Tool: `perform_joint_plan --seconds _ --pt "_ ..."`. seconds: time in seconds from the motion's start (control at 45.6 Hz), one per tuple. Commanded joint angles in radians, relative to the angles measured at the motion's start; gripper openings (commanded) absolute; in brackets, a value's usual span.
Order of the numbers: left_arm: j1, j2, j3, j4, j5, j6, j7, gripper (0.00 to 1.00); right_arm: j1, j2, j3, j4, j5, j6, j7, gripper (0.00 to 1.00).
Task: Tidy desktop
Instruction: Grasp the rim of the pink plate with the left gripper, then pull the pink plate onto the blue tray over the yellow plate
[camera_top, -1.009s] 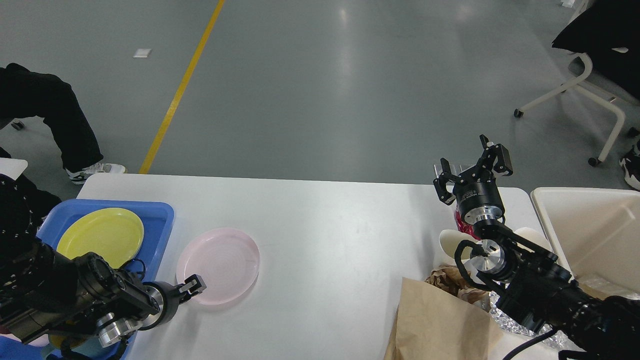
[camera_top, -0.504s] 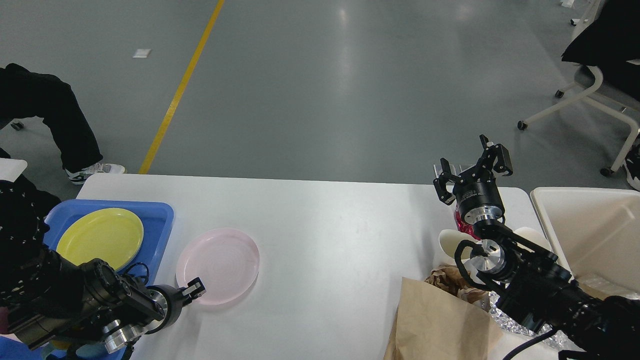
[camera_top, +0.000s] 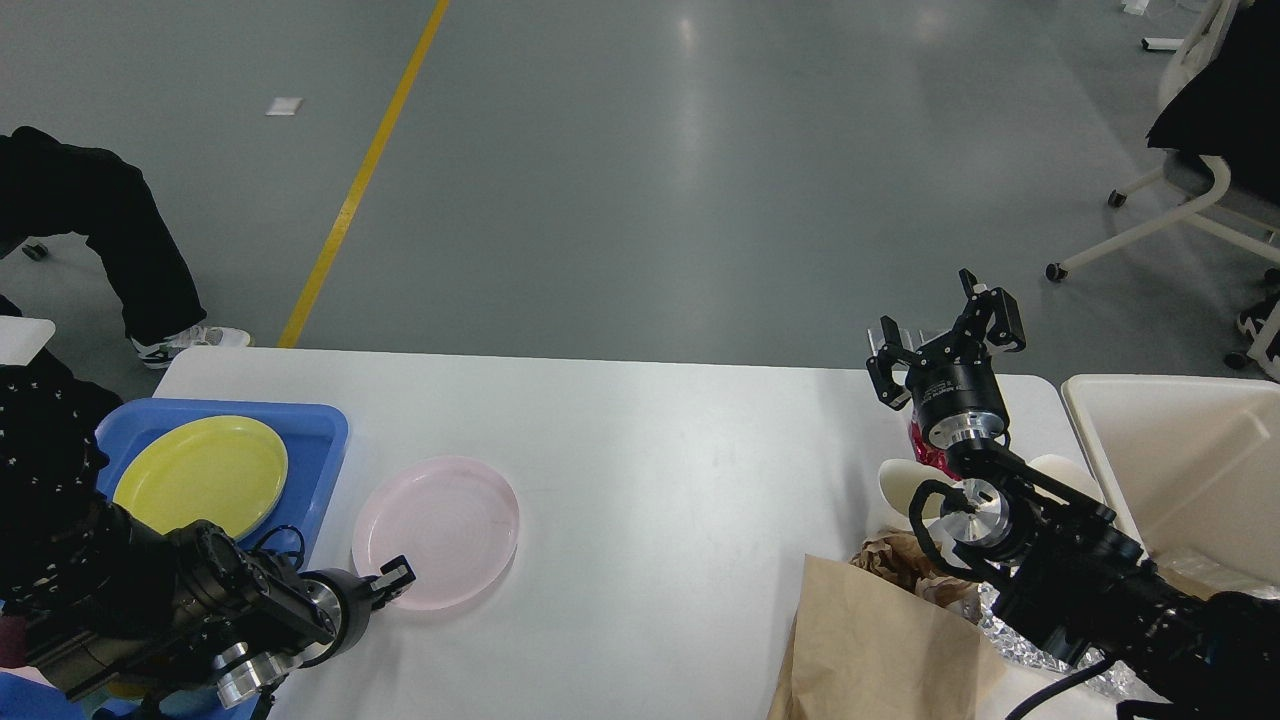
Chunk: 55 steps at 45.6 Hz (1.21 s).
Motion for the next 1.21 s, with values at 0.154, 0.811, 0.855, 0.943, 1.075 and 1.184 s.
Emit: perform_joint_plan --seconds 0.154,0.811,0.855,0.943,1.075,1.184 --pt "-0.004 0.006 0.006 -0.011 0.008 0.011 -0.007 0.00 0.000 0.000 0.000 0.000 0.000 0.000 0.000 1.00" --pt "-0.167 0.107 0.026 -0.170 0.112 -0.065 0.013 0.00 0.000 0.000 0.000 0.000 0.000 0.000 0.000 1.00" --pt "-0.220 0.126 0.053 -0.196 0.130 -0.104 0.014 0.00 0.000 0.000 0.000 -0.002 0.000 0.000 0.000 1.00" --pt "-0.303 0.142 0.118 -0.218 0.158 -0.182 0.019 0.00 -0.002 0.000 0.000 0.000 0.000 0.000 0.000 1.00" --pt "-0.427 0.153 0.257 -0.222 0.169 -0.364 0.007 0.00 0.000 0.000 0.000 -0.002 0.000 0.000 0.000 1.00" --pt "-0.562 0.152 0.365 -0.221 0.178 -0.568 -0.022 0.00 -0.002 0.000 0.000 -0.002 0.000 0.000 0.000 1.00"
